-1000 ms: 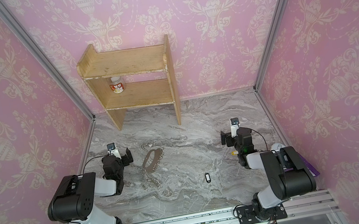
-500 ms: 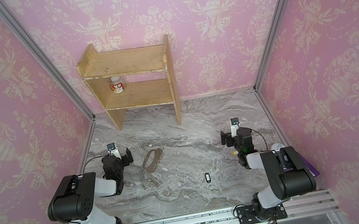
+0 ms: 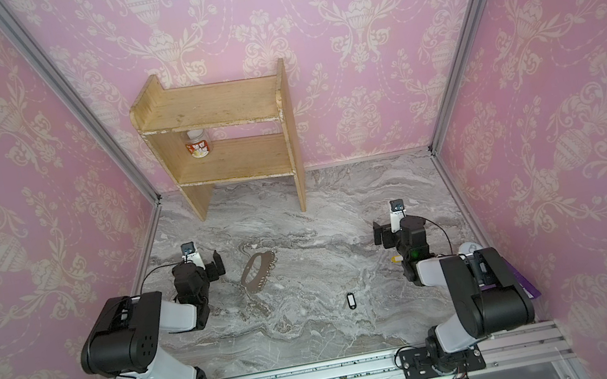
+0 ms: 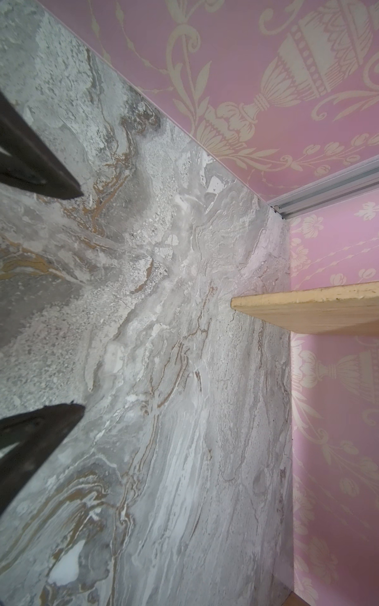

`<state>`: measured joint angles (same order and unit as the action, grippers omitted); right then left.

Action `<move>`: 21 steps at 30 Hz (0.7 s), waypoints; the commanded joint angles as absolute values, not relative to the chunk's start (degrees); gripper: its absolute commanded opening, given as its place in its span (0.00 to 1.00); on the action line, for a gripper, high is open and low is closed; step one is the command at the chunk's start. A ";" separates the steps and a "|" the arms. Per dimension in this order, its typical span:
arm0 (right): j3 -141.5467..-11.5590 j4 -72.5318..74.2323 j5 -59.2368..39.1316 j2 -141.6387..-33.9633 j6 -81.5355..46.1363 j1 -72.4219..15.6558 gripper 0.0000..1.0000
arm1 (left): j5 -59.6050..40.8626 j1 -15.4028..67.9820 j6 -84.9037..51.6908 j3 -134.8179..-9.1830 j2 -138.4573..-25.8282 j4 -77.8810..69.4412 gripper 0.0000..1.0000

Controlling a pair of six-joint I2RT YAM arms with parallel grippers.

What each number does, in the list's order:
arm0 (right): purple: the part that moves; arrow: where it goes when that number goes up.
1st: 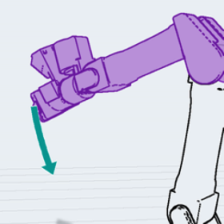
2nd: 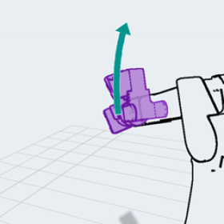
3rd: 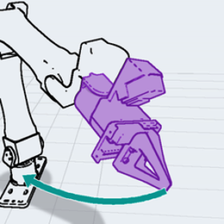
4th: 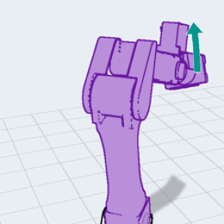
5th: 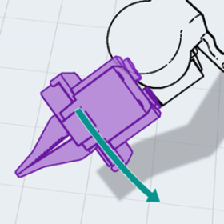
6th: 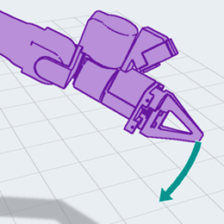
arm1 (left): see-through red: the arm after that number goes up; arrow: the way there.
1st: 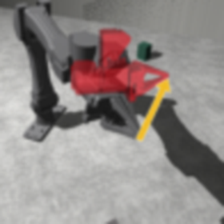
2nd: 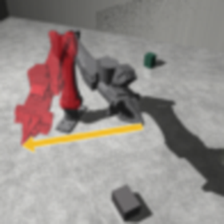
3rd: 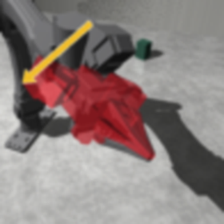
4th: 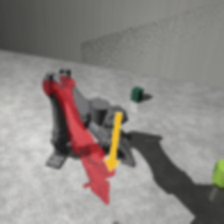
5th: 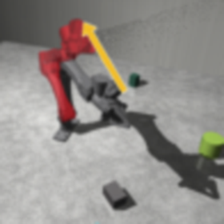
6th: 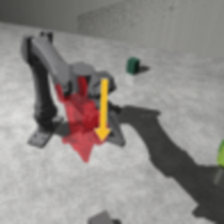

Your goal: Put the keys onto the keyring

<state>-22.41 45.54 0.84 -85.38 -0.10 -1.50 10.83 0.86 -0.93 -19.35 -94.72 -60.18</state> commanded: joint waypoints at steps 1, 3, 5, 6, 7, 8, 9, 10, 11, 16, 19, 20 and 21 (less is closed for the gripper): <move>-23.37 44.70 0.24 -86.04 -0.57 -1.23 1.00 | 10.27 0.44 -0.34 -19.86 -94.03 -59.53 0.99; -23.37 44.69 0.26 -85.96 -1.06 -1.23 1.00 | 10.27 0.44 -0.35 -19.84 -93.99 -59.52 0.99; -23.38 44.66 0.25 -86.04 -1.12 -1.23 1.00 | 10.28 0.44 -0.35 -19.86 -94.00 -59.53 0.99; -23.37 44.69 0.22 -85.94 -1.07 -1.23 1.00 | 10.22 0.44 -0.35 -19.80 -94.02 -59.59 0.99; -23.36 44.66 0.26 -85.97 -1.10 -1.23 1.00 | 10.22 0.44 -0.35 -19.86 -94.04 -59.57 0.99; -23.36 44.66 0.26 -86.00 -1.06 -1.23 1.00 | 10.28 0.44 -0.35 -19.86 -94.03 -59.58 0.99; -23.37 44.65 0.26 -86.03 -1.05 -1.23 1.00 | 10.28 0.44 -0.35 -19.85 -94.00 -59.57 0.99; -23.35 44.69 0.22 -85.96 -1.06 -1.29 1.00 | 10.28 0.44 -0.35 -19.91 -94.04 -59.54 0.99; -23.36 44.68 0.26 -85.97 -1.10 -1.23 1.00 | 10.25 0.44 -0.35 -19.93 -94.04 -59.52 0.99; -23.37 44.73 0.22 -86.04 -1.06 -1.23 1.00 | 10.24 0.44 -0.35 -19.89 -94.04 -59.52 0.99; -23.40 44.66 0.18 -86.00 -1.15 -1.23 1.00 | 10.20 0.44 -0.35 -19.87 -94.05 -59.54 0.99; -23.44 44.58 0.15 -85.97 -1.18 -1.20 1.00 | 10.27 0.44 -0.35 -19.81 -93.96 -59.58 0.99; -23.43 44.63 0.10 -86.04 -1.14 -1.14 1.00 | 10.25 0.44 -0.35 -19.84 -93.96 -59.59 0.99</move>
<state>-22.41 45.54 0.84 -85.38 -0.10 -1.50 10.83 0.86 -0.93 -19.35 -94.72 -60.18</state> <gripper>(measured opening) 0.998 0.995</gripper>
